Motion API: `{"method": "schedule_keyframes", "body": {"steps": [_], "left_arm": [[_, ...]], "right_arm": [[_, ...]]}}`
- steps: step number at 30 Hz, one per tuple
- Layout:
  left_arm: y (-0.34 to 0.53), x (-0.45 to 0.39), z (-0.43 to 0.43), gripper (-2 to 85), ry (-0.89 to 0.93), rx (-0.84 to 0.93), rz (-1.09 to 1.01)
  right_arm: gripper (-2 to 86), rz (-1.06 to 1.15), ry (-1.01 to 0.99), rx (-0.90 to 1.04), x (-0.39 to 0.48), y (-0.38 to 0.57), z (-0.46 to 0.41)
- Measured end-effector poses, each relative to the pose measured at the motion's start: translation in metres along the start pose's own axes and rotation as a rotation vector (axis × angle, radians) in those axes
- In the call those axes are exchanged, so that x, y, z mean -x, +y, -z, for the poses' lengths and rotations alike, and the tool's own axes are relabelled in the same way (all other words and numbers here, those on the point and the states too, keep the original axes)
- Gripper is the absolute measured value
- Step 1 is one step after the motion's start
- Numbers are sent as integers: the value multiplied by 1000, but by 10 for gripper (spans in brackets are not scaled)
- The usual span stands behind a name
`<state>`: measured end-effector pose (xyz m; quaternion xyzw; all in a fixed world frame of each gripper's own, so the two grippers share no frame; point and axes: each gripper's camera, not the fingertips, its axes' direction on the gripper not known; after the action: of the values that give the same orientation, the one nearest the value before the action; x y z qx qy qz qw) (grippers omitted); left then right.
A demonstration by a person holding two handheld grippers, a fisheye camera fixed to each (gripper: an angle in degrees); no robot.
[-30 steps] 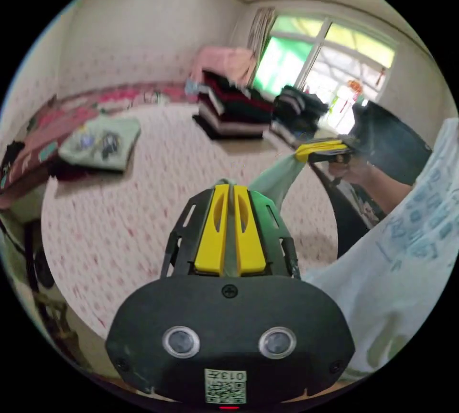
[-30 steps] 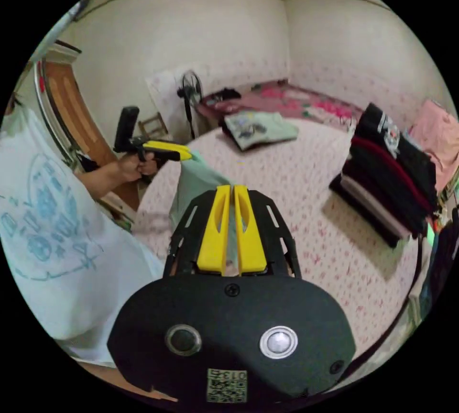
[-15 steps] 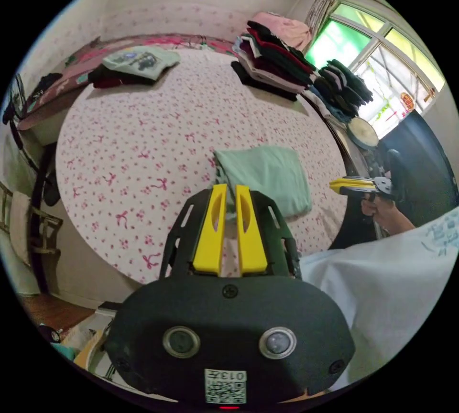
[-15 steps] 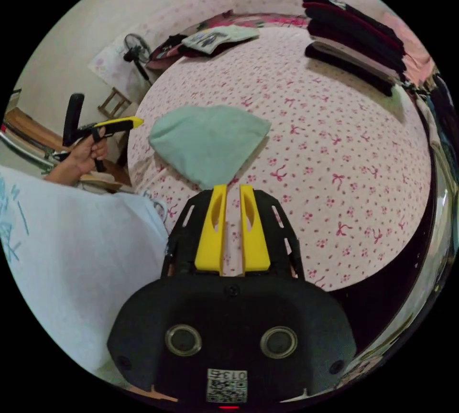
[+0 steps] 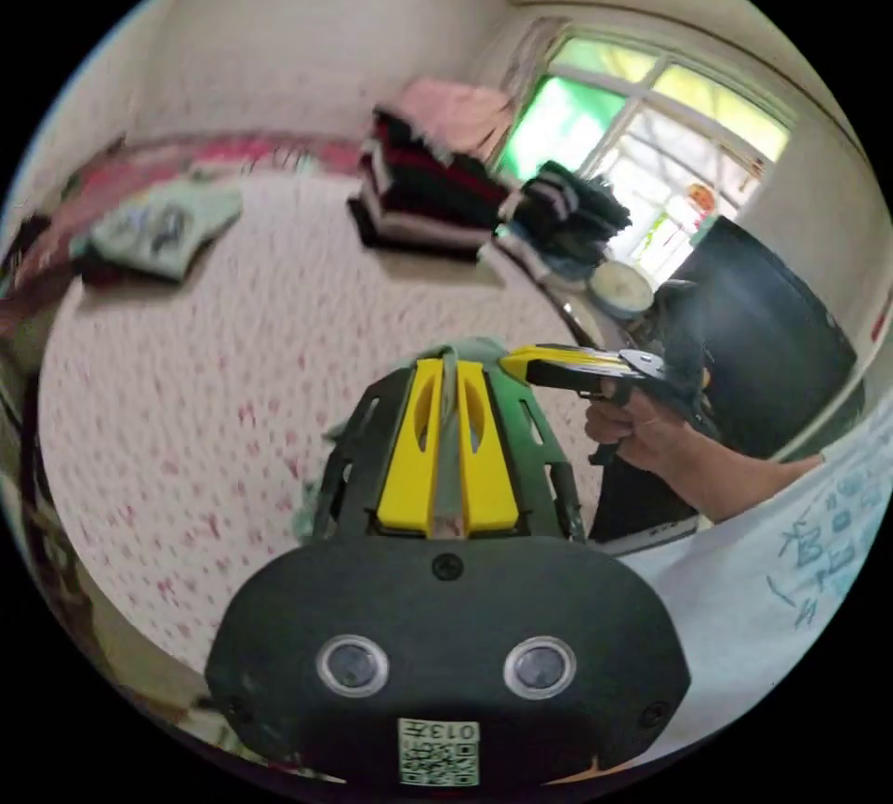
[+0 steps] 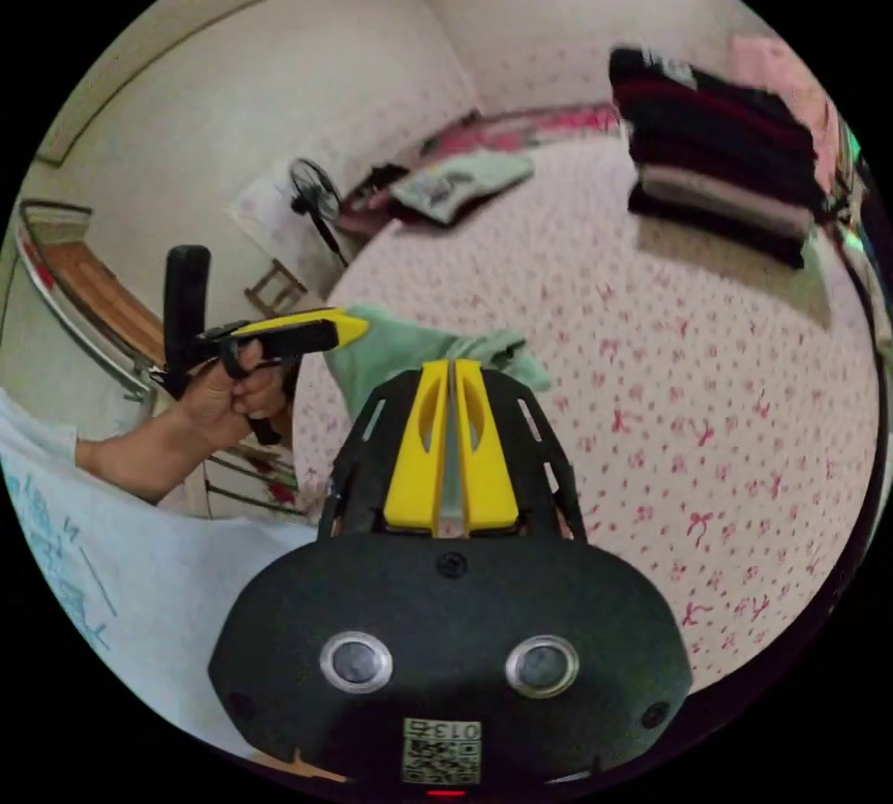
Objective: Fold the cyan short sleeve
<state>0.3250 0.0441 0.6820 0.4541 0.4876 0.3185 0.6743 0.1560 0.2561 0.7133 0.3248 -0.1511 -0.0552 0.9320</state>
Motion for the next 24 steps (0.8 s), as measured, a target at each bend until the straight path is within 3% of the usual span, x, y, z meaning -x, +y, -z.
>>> {"method": "schedule_keyframes", "body": {"steps": [2,4,8,9,11,16,18,21,24], "left_arm": [[-2,-23,15,15,-61,-25,-124],[15,-23,-1,14,-78,101,-139],[108,13,-52,9,-63,494,56],[121,18,-53,8,-58,520,85],[155,34,-40,6,-44,534,176],[145,54,-13,20,-88,422,234],[131,52,-23,32,-49,408,222],[115,42,-63,50,-12,451,190],[118,34,-116,25,18,570,201]], "right_arm": [[8,111,46,-61,19,0,29],[7,168,-17,24,28,10,34],[8,178,-170,477,50,82,-8],[8,188,-175,615,59,107,-19],[9,224,-121,695,69,133,-19],[16,-10,-163,536,39,123,15],[29,-110,-70,401,23,106,27],[49,-136,46,322,20,87,20],[71,-131,114,375,19,75,-11]]}}
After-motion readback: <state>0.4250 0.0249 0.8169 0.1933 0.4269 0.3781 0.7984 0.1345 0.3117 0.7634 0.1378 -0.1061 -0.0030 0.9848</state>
